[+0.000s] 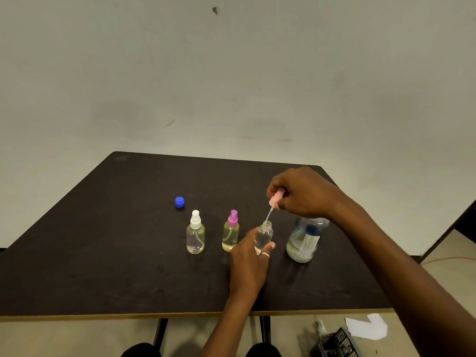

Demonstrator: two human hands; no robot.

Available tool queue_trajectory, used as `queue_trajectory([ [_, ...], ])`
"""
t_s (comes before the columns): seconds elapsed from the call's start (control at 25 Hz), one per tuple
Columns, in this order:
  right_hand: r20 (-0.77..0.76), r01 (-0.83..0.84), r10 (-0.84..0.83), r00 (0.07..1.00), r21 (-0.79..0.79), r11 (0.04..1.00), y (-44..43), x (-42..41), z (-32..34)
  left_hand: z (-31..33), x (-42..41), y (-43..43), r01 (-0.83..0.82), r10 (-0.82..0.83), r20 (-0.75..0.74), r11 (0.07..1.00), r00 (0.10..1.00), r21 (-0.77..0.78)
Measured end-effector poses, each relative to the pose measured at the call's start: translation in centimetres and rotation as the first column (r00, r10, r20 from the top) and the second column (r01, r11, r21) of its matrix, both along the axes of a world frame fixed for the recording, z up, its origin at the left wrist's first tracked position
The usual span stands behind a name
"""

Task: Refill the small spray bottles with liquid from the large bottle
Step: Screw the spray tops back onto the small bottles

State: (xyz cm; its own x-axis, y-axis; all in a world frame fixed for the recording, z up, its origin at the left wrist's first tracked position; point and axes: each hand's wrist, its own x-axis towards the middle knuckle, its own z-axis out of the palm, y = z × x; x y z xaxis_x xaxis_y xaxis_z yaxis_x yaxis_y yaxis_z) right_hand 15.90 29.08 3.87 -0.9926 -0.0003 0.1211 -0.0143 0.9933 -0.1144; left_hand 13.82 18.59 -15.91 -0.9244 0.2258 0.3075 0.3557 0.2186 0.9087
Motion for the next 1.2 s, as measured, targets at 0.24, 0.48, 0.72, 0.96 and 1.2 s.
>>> queue_trajectory([
  [0.24,0.058,-0.043,0.043,0.997,0.003,0.999,0.0,-0.6,-2.1,-0.3,0.0,0.1,0.013,-0.014,0.004,0.999,1.0,0.032],
  [0.48,0.115,-0.08,0.08,0.99,-0.001,0.997,0.0,-1.2,-3.6,-0.5,0.0,0.1,0.008,-0.007,-0.033,0.999,0.999,0.044],
  [0.72,0.138,-0.123,0.123,0.983,-0.013,0.992,0.1,-1.5,-4.5,-0.6,0.0,-0.1,0.015,-0.012,-0.061,0.999,0.998,0.046],
  [0.96,0.141,-0.081,0.079,0.987,0.01,0.997,0.2,-2.0,-4.9,-0.5,-0.1,0.0,-0.001,0.003,-0.049,0.999,0.999,0.035],
  [1.2,0.114,0.053,-0.064,0.991,0.1,0.994,-0.2,-2.4,-5.5,-0.5,0.0,0.0,-0.005,0.007,-0.035,0.999,0.999,0.042],
])
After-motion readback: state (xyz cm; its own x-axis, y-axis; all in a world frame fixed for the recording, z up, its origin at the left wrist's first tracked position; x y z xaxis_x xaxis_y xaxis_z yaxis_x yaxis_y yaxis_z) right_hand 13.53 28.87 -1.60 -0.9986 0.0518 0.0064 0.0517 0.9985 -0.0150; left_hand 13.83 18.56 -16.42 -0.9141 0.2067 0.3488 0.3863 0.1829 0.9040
